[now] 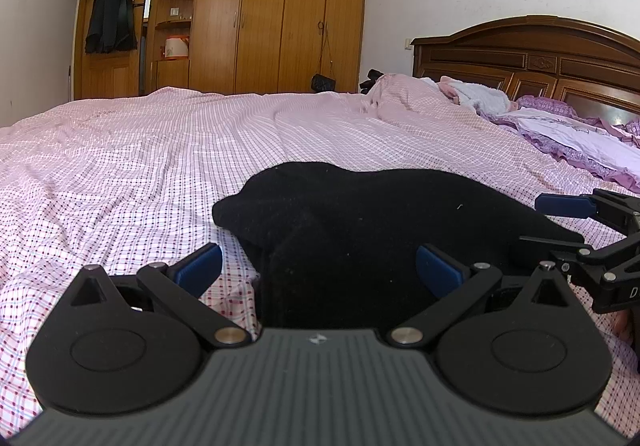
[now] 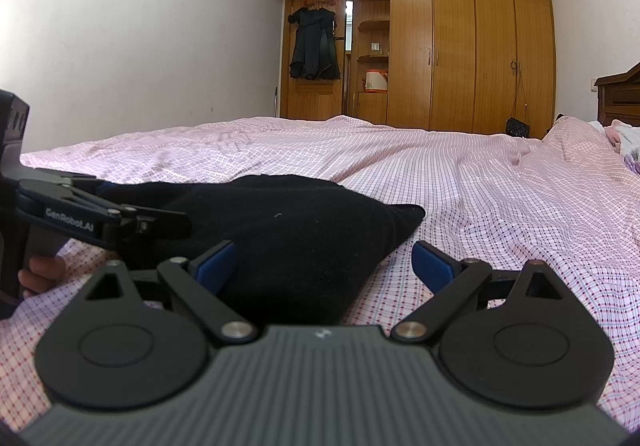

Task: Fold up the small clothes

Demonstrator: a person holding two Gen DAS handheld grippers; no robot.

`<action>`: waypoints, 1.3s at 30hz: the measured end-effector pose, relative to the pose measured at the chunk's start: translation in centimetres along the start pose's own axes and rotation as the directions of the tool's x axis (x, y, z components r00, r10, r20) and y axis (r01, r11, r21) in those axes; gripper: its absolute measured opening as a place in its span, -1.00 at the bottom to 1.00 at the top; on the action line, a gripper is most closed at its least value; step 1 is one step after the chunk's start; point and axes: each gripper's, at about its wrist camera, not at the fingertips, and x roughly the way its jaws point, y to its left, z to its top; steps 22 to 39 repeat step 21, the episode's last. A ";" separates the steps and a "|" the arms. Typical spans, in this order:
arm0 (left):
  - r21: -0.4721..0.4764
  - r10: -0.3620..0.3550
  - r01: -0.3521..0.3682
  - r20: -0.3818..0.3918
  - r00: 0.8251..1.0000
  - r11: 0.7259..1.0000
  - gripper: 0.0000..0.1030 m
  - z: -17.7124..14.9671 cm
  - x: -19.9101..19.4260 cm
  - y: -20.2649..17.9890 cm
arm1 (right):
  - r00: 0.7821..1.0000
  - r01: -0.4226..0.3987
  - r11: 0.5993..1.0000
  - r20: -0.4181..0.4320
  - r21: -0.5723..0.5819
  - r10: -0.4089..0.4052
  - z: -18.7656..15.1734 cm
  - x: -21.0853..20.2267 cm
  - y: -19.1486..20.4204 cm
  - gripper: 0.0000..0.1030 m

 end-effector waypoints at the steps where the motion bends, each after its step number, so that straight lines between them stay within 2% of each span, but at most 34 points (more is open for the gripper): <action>1: -0.001 -0.001 0.001 -0.002 1.000 1.000 1.00 0.0 0.0 0.0 | 1.000 0.000 1.000 0.000 0.000 0.000 0.0 0.0 0.0 0.85; 39: -0.008 -0.003 0.003 -0.016 1.000 1.000 1.00 -0.1 0.1 0.1 | 1.000 0.000 1.000 -0.007 -0.020 0.000 0.0 0.1 0.1 0.85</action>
